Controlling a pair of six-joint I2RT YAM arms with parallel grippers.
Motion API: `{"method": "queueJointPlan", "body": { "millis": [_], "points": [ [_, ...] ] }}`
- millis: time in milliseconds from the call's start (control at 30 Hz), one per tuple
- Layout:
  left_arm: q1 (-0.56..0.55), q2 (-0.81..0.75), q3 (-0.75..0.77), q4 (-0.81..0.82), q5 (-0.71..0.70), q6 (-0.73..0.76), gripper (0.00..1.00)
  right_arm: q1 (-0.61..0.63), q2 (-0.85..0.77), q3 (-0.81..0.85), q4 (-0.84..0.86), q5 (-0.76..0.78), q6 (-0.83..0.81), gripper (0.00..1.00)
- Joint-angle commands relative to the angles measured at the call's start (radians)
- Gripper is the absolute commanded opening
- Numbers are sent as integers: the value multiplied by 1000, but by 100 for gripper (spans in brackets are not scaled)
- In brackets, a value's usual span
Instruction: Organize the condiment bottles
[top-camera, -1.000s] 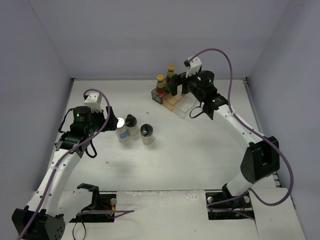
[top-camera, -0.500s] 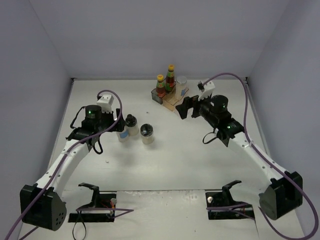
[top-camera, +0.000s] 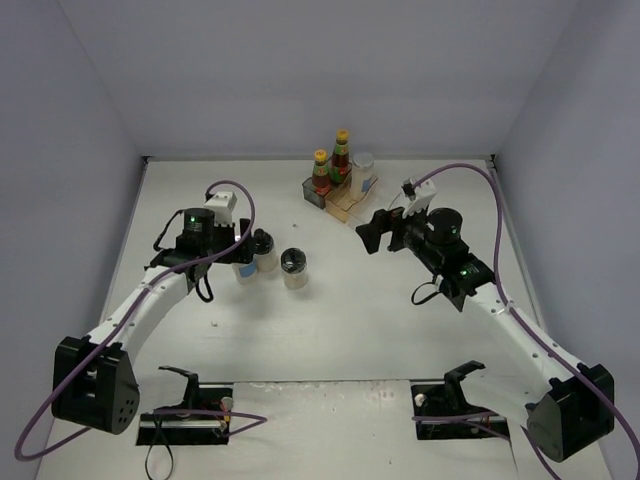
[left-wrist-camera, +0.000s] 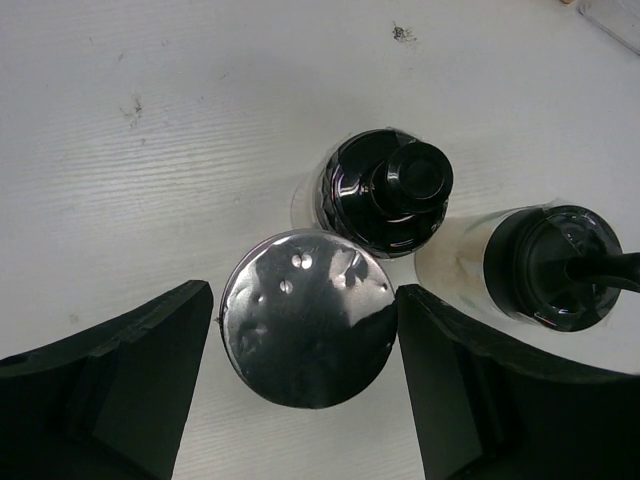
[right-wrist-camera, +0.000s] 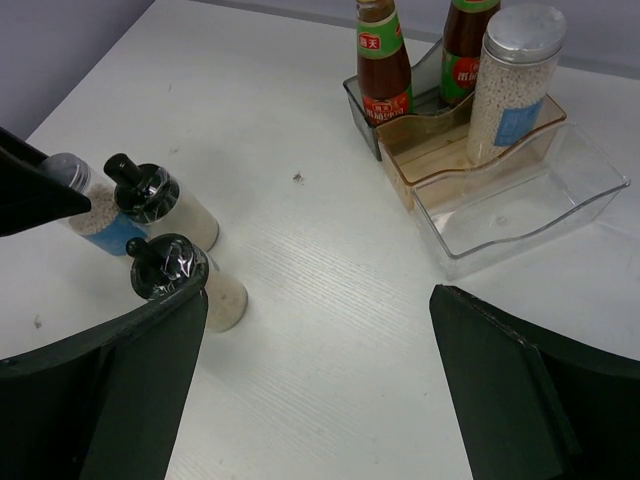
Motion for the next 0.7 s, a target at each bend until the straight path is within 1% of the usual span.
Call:
{"method": "queueJointPlan", "body": {
  "millis": [0,67,100,133,200,233,333,367,500,533,667],
  "points": [
    [-17,-18,17,64,-25,22,73,-5,-13,4,107,-8,25,100],
    [-27,-27,14,52,-33,31,65,-5,-13,4,108,-11,29,100],
    [-32,-32,14,46,-37,33,59,-5,-13,1,110,-9,31,100],
    [-37,-42,16,28,-39,37,43,-5,-15,1,110,-8,31,100],
    [-54,-65,22,8,-53,40,30,-5,-21,-2,110,-3,31,100],
    [-58,-73,22,-14,-56,45,19,-5,-23,-2,110,0,33,100],
    [-70,-114,39,-78,-59,30,6,-5,-30,-5,105,12,34,100],
    [-72,-128,46,-101,-57,24,0,-5,-32,-4,104,14,34,100],
    [-75,-196,83,-216,-10,8,0,-5,-52,-5,91,31,37,100],
    [-77,-225,91,-247,28,5,0,-5,-56,-5,91,41,37,100],
    [-101,-273,115,-281,130,-36,0,-6,-69,-5,82,69,45,100]
  ]
}}
